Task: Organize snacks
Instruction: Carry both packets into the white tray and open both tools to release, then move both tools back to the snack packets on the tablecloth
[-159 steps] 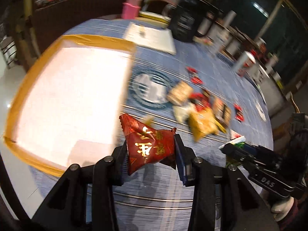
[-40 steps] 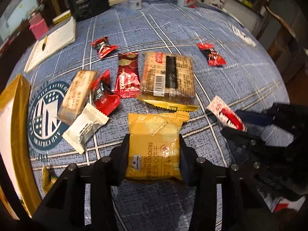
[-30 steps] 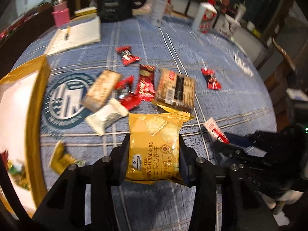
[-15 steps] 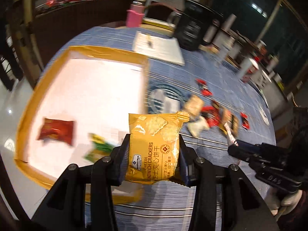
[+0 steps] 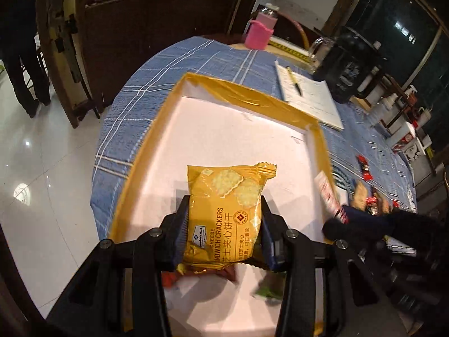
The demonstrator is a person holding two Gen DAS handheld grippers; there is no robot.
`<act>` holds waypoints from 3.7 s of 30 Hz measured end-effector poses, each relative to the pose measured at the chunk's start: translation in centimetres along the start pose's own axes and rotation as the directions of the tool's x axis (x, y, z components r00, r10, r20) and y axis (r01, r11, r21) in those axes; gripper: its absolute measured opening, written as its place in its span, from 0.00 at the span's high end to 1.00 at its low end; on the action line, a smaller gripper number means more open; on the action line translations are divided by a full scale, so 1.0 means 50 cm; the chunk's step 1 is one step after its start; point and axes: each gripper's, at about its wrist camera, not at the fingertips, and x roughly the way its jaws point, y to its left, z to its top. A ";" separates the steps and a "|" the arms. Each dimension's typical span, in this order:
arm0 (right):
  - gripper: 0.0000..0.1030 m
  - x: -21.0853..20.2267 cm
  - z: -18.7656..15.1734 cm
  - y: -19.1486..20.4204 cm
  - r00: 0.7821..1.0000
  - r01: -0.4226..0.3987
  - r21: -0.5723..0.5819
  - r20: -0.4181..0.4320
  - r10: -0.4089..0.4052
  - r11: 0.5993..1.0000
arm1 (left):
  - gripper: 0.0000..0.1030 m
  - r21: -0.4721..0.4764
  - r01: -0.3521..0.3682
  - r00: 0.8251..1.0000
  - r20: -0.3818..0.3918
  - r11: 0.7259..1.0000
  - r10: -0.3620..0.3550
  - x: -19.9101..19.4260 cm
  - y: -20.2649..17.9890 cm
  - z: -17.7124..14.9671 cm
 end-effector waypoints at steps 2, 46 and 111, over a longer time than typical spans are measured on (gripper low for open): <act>0.76 0.020 0.006 0.010 1.000 0.011 0.002 -0.015 -0.011 1.000 | 0.56 0.005 0.007 1.000 -0.015 1.000 -0.007 0.017 0.014 0.010; 0.60 -0.201 -0.191 -0.272 0.993 0.002 0.296 0.113 -0.036 0.955 | 0.35 -0.164 0.089 0.996 0.013 0.982 -0.088 -0.115 -0.160 -0.105; 0.37 -0.218 -0.317 -0.578 0.993 0.082 0.614 0.021 -0.119 0.785 | 0.51 0.097 0.164 0.964 -0.228 0.982 -0.139 0.081 -0.407 -0.197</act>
